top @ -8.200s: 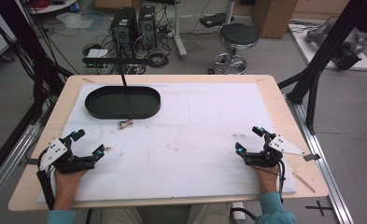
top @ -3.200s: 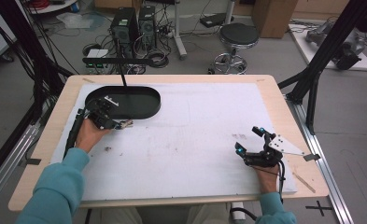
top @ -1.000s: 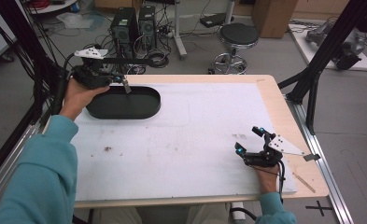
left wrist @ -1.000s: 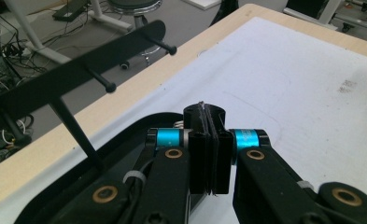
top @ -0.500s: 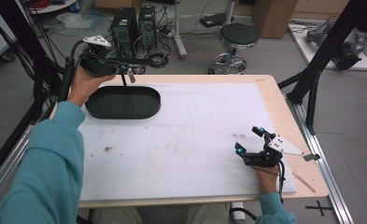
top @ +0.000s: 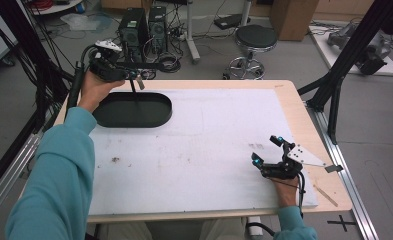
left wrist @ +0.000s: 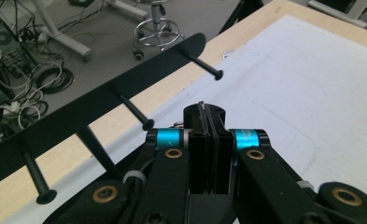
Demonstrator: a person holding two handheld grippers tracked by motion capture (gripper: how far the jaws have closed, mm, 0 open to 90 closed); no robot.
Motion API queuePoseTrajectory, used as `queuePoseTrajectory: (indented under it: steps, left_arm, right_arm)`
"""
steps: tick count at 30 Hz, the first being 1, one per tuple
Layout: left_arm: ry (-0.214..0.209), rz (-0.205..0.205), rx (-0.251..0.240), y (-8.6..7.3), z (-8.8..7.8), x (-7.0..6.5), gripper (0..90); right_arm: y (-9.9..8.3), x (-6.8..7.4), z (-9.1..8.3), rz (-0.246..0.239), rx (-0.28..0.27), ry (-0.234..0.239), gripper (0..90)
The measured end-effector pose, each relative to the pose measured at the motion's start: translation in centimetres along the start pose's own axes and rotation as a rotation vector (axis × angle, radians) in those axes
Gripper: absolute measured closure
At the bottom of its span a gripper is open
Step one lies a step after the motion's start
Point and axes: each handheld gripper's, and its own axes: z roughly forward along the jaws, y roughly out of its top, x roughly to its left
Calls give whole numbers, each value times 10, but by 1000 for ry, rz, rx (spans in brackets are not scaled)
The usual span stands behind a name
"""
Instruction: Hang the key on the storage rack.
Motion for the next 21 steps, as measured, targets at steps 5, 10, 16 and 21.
queuePoseTrajectory:
  steps: [5,10,16,21]
  left_arm:
    - [14,-11,9,-2,2,2,882]
    - [36,-30,17,-4,5,5,882]
    - [58,-35,25,-5,7,5,882]
    - [76,-41,27,-5,8,7,882]
  right_arm:
    - [0,0,0,3,2,0,8]
    - [0,0,0,2,2,1,8]
    - [0,0,0,1,1,0,8]
    - [0,0,0,-3,1,-1,8]
